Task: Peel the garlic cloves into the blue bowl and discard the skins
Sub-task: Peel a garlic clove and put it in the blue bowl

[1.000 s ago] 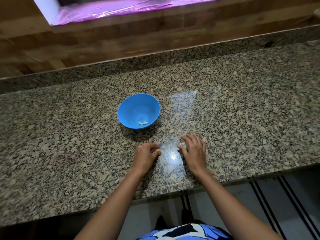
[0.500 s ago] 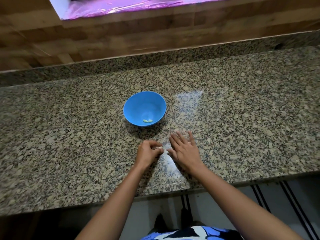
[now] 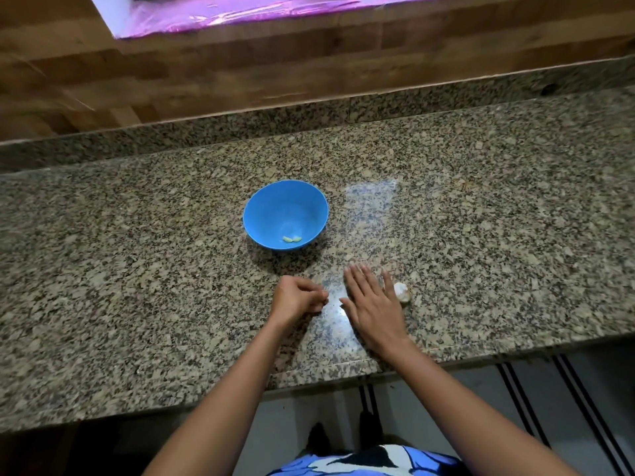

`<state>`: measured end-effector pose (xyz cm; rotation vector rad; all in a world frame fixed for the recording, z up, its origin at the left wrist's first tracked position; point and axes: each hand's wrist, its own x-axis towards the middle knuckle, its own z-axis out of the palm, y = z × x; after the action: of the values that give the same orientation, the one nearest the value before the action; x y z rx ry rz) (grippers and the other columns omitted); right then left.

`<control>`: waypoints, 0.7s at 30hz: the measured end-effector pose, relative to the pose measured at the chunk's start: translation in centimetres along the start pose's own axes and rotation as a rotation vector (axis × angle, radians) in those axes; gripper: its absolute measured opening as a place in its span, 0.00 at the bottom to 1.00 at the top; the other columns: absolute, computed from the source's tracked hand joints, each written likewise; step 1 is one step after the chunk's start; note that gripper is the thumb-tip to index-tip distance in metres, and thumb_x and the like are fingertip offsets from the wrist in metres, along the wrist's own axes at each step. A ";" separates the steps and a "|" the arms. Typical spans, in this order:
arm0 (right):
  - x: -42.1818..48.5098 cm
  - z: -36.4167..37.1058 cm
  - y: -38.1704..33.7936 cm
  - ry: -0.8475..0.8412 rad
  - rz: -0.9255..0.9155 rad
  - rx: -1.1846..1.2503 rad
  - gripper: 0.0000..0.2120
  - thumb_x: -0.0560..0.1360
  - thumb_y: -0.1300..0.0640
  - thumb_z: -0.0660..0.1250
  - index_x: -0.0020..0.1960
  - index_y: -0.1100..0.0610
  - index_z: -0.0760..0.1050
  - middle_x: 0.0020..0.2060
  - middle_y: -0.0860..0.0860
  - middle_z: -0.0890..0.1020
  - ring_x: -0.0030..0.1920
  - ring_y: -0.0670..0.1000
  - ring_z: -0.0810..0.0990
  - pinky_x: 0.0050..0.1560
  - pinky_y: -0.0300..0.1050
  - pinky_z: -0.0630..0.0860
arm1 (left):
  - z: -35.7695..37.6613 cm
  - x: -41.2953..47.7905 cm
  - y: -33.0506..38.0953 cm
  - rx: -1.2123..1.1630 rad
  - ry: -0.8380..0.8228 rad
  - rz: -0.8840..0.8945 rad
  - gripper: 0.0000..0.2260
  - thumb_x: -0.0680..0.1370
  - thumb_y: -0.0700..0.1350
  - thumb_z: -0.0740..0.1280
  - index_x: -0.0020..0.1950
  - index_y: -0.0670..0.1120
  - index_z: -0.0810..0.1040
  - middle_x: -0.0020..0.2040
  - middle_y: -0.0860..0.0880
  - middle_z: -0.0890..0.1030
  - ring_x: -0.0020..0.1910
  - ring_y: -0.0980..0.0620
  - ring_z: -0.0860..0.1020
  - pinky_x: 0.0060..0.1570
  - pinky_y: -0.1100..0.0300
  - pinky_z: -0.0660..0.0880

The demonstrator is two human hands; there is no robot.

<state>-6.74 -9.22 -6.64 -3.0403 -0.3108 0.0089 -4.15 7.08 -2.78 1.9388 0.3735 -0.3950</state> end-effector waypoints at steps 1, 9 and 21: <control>0.0 0.2 -0.1 -0.012 0.007 0.009 0.30 0.81 0.44 0.38 0.70 0.58 0.67 0.69 0.53 0.70 0.71 0.51 0.65 0.72 0.54 0.44 | -0.3 0.1 0.1 -0.010 -0.035 -0.019 0.09 0.70 0.35 0.74 0.47 0.32 0.82 0.40 0.39 0.83 0.33 0.48 0.80 0.38 0.59 0.81; -0.1 0.8 -0.2 -0.018 0.032 0.066 0.31 0.81 0.43 0.37 0.70 0.59 0.66 0.69 0.53 0.69 0.70 0.51 0.66 0.71 0.53 0.47 | -0.5 0.8 1.2 0.282 -0.071 0.014 0.04 0.71 0.38 0.75 0.41 0.38 0.82 0.34 0.46 0.83 0.31 0.52 0.82 0.36 0.58 0.81; -0.1 1.5 0.1 0.002 0.023 0.128 0.28 0.80 0.43 0.38 0.75 0.54 0.52 0.74 0.48 0.56 0.73 0.47 0.48 0.71 0.45 0.31 | -1.6 2.0 2.4 0.158 -0.259 -0.104 0.05 0.73 0.32 0.71 0.46 0.30 0.79 0.38 0.38 0.81 0.31 0.48 0.79 0.33 0.59 0.80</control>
<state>-6.89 -9.20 -8.14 -2.9164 -0.2648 0.0255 -1.18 7.81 -1.11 1.9948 0.2810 -0.7541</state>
